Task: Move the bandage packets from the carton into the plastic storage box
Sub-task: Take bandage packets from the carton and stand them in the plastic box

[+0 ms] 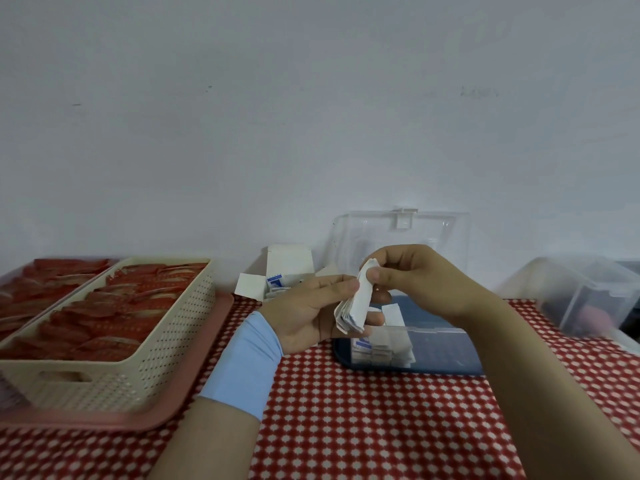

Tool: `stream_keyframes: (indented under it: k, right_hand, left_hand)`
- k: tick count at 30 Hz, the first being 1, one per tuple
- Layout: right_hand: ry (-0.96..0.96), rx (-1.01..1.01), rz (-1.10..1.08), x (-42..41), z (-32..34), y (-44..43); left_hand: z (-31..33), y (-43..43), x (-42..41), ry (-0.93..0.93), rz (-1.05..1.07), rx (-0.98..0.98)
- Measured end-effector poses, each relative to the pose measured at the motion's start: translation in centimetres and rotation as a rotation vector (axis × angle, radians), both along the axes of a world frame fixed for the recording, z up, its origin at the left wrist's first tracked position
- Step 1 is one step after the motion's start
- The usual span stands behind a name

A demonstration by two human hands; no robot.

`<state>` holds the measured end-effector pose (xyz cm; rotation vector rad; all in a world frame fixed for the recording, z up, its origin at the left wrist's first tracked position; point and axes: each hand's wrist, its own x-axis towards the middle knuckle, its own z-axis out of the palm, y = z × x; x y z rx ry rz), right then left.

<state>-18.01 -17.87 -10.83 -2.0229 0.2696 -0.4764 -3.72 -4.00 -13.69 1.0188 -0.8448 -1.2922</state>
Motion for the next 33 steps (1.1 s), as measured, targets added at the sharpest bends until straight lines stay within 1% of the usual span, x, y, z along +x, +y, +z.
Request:
stream_keyframes:
  k: [4,7,9,11,12,14,17,22,25,26,27,28,30,31,33]
  right_hand:
    - [-0.052,-0.015,-0.043,0.2,0.0,0.2]
    - [-0.076,-0.061,-0.141,0.9,-0.4,0.4]
    - [-0.106,-0.087,-0.183,1.0,-0.4,0.5]
    - [-0.072,-0.16,-0.115,0.6,-0.2,0.8]
    - [-0.017,-0.228,-0.082,0.4,0.0,1.1]
    - [0.052,-0.302,-0.047,0.2,0.2,1.7]
    - [0.018,-0.363,-0.043,0.9,-0.3,2.2]
    - [-0.082,-0.476,-0.095,1.5,-1.4,1.3]
    - [-0.05,-0.491,-0.089,1.5,-1.7,1.0]
    - [-0.023,-0.468,-0.081,1.4,-1.7,0.8]
    - [-0.005,-0.401,-0.06,1.3,-1.6,0.6]
    - [-0.014,-0.283,-0.019,1.2,-1.6,0.3]
    - [-0.102,0.036,0.043,0.7,-1.2,0.0]
    - [-0.132,0.15,0.014,0.6,-1.1,-0.2]
    - [-0.099,0.235,-0.058,0.4,-1.0,-0.5]
  left_hand:
    - [-0.2,0.1,-0.3,0.008,0.0,-0.012]
    - [-0.4,-0.2,-0.7,0.044,0.094,-0.048]
    - [-0.4,-0.3,-0.7,0.126,0.167,-0.072]
    - [-0.4,-0.3,-0.6,0.193,0.219,-0.09]
    - [-0.3,-0.3,-0.6,0.2,0.232,-0.092]
    - [-0.2,-0.3,-0.8,0.168,0.233,-0.085]
    - [-0.1,-0.6,-1.3,0.15,0.223,-0.079]
    - [-0.7,-1.3,-1.7,0.213,0.239,-0.097]
    - [-0.9,-1.5,-1.9,0.227,0.255,-0.107]
    - [-1.0,-1.6,-1.9,0.23,0.259,-0.108]
    - [-1.1,-1.6,-1.8,0.229,0.262,-0.107]
    - [-1.2,-1.5,-1.7,0.224,0.261,-0.103]
    - [-1.3,-1.3,-1.6,0.228,0.241,-0.092]
    - [-1.4,-1.2,-1.6,0.24,0.225,-0.088]
    - [-1.7,-1.2,-1.6,0.241,0.201,-0.084]
